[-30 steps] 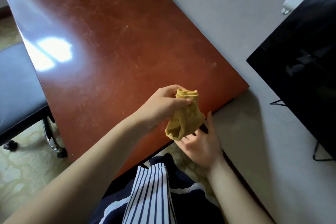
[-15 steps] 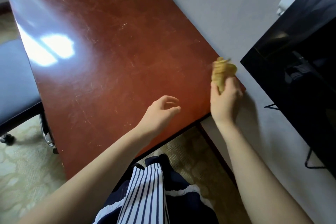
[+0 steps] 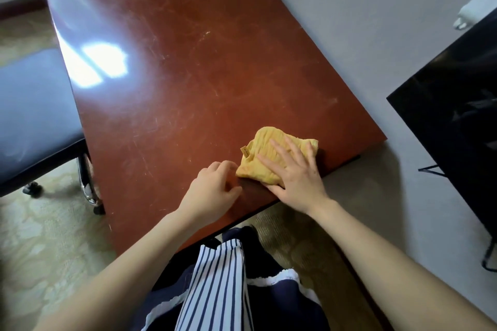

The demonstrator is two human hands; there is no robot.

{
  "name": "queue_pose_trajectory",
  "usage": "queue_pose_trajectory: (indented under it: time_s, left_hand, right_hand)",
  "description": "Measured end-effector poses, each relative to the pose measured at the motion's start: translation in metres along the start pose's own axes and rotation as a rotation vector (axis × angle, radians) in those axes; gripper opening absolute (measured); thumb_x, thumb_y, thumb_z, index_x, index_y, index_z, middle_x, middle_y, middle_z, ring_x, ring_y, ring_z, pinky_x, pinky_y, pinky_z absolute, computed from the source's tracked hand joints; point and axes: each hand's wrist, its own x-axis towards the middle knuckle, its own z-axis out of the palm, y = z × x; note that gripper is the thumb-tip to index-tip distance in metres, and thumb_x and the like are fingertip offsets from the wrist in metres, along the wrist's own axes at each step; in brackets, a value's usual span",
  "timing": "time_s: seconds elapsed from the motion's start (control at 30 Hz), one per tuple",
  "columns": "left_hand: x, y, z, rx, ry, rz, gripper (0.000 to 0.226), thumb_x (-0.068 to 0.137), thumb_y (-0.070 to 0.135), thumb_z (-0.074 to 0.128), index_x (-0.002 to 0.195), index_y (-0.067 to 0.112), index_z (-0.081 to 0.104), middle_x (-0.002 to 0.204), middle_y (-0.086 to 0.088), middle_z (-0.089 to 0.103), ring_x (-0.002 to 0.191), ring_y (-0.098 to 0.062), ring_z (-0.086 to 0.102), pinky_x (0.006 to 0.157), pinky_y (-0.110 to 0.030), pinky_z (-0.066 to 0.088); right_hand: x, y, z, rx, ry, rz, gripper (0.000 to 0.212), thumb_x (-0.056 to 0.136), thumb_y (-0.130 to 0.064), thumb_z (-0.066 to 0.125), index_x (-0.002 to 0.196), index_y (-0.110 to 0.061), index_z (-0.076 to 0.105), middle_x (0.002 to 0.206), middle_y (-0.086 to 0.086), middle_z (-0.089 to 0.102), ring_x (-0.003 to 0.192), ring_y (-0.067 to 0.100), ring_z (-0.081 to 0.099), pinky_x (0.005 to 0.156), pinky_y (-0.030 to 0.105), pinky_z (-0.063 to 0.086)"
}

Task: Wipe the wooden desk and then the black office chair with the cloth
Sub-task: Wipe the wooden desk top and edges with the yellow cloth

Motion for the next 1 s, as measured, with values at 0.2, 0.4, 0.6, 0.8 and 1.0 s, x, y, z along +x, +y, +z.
queue_pose_trajectory:
  time_s: [0.2,0.4,0.6,0.8,1.0]
  left_hand:
    - [-0.003,-0.003,0.003,0.097,-0.047,0.038,0.044,0.090,0.030,0.056,0.131,0.021,0.044,0.133,-0.001,0.045,0.119,-0.024,0.041,0.100,-0.036,0.037]
    - [-0.007,-0.003,0.008,0.097,-0.019,0.077,0.052,0.089,0.027,0.056,0.137,0.021,0.037,0.146,0.000,0.029,0.129,-0.026,0.034,0.105,-0.034,0.031]
    - [-0.005,-0.008,0.013,0.197,0.006,0.111,0.060,0.087,0.032,0.058,0.140,0.024,0.031,0.152,0.001,0.019,0.133,-0.024,0.026,0.107,-0.034,0.025]
    - [-0.004,-0.026,0.013,0.266,0.018,0.070,0.065,0.086,0.033,0.058,0.143,0.022,0.029,0.154,-0.001,0.016,0.138,-0.022,0.016,0.110,-0.036,0.019]
    - [-0.004,-0.037,0.012,0.194,0.138,0.079,0.056,0.084,0.014,0.057,0.138,0.013,0.041,0.149,-0.008,0.031,0.138,-0.026,0.019,0.113,-0.038,0.020]
  right_hand:
    - [0.006,0.046,0.000,0.079,0.026,0.176,0.062,0.082,-0.029,0.066,0.138,-0.039,0.043,0.150,-0.001,0.037,0.141,0.026,0.025,0.115,0.052,0.010]
    - [0.035,0.114,-0.009,0.027,0.036,0.702,0.053,0.095,-0.049,0.040,0.145,-0.044,0.024,0.158,-0.005,0.017,0.145,0.021,0.007,0.117,0.045,0.004]
    - [0.075,0.098,-0.010,0.121,-0.062,0.850,0.052,0.097,-0.056,0.022,0.147,-0.045,0.011,0.160,-0.004,0.002,0.146,0.026,-0.007,0.114,0.054,-0.007]
    - [0.048,0.008,0.007,0.059,-0.009,0.452,0.052,0.094,-0.053,0.036,0.144,-0.048,0.021,0.158,-0.005,0.014,0.146,0.027,0.004,0.114,0.053,-0.001]
    - [-0.028,-0.031,0.018,0.129,0.066,0.123,0.073,0.070,-0.023,0.078,0.136,-0.034,0.047,0.145,0.001,0.044,0.137,0.031,0.034,0.112,0.058,0.016]
